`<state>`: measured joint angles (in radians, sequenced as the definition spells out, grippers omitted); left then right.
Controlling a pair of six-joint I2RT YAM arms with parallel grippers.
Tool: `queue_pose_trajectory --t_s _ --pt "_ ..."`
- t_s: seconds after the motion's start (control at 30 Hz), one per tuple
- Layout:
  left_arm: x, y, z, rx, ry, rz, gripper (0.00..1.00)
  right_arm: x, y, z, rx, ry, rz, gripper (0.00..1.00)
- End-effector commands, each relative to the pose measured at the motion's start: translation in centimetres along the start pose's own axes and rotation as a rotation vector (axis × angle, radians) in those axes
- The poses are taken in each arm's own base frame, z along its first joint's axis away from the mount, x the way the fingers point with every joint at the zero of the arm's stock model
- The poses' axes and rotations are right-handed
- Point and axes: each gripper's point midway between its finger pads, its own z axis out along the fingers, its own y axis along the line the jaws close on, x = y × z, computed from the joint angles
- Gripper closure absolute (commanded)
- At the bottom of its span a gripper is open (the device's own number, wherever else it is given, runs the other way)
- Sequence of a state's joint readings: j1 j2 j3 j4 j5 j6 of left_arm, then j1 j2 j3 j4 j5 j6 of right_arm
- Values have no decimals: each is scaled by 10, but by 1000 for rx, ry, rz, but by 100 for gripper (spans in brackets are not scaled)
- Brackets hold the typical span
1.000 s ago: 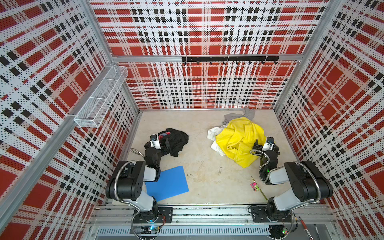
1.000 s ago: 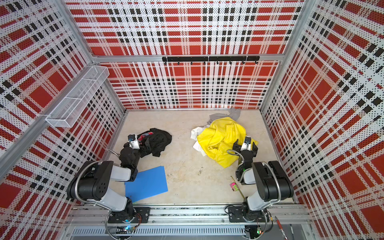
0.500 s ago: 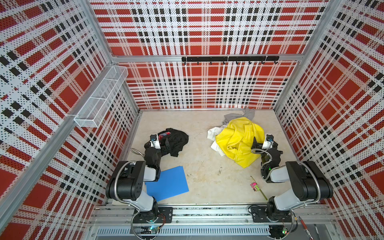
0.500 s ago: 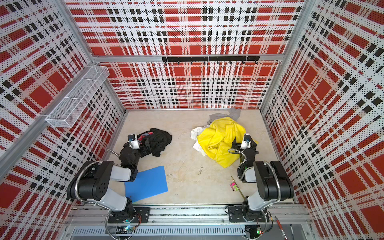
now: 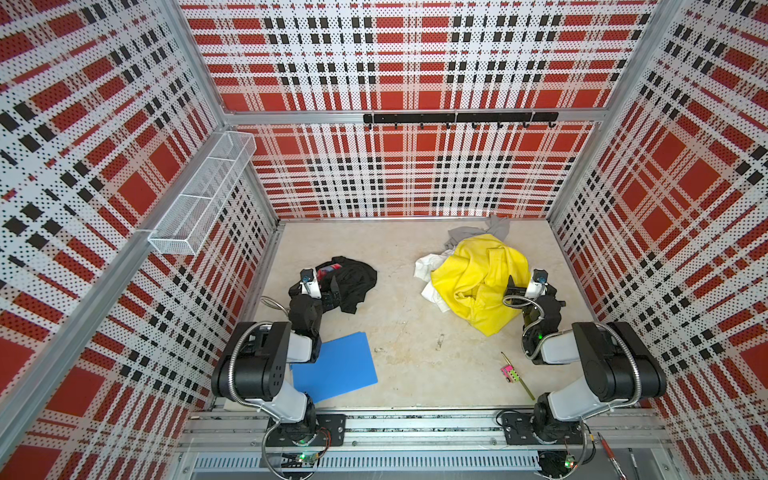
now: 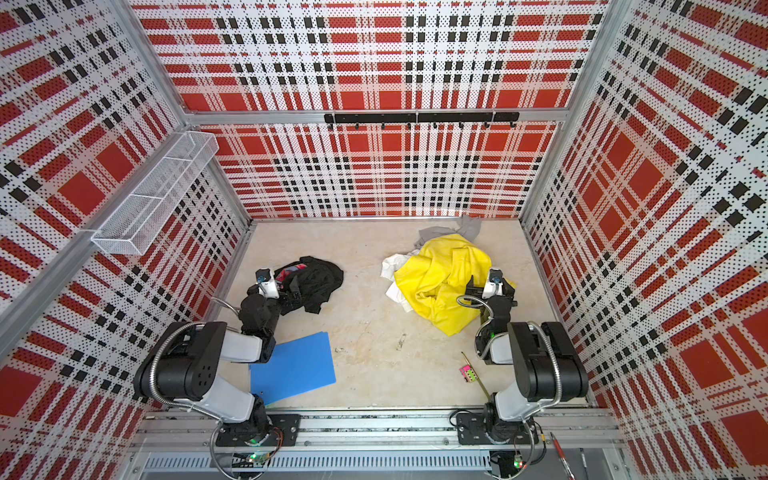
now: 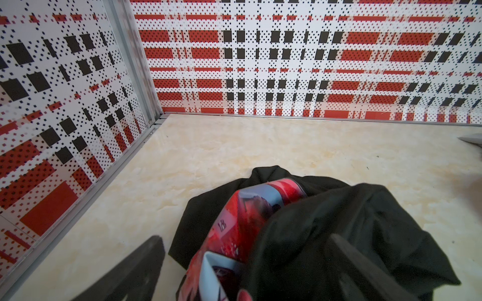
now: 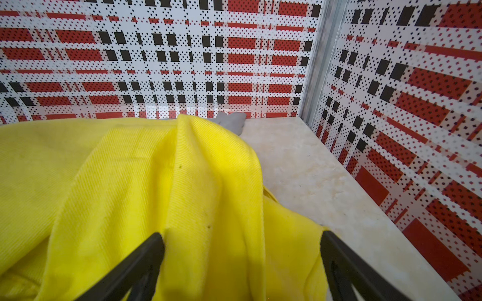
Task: Pick out a specific cloth from the pile
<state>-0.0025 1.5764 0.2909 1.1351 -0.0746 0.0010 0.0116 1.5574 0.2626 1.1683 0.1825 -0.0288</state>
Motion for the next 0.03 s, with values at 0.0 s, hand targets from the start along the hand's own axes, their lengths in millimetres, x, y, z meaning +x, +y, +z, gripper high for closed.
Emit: queue_pose_trajectory --t_s 0.0 --pt "-11 -4 2 17 -32 -3 1 -12 1 1 -7 -43 22 0"
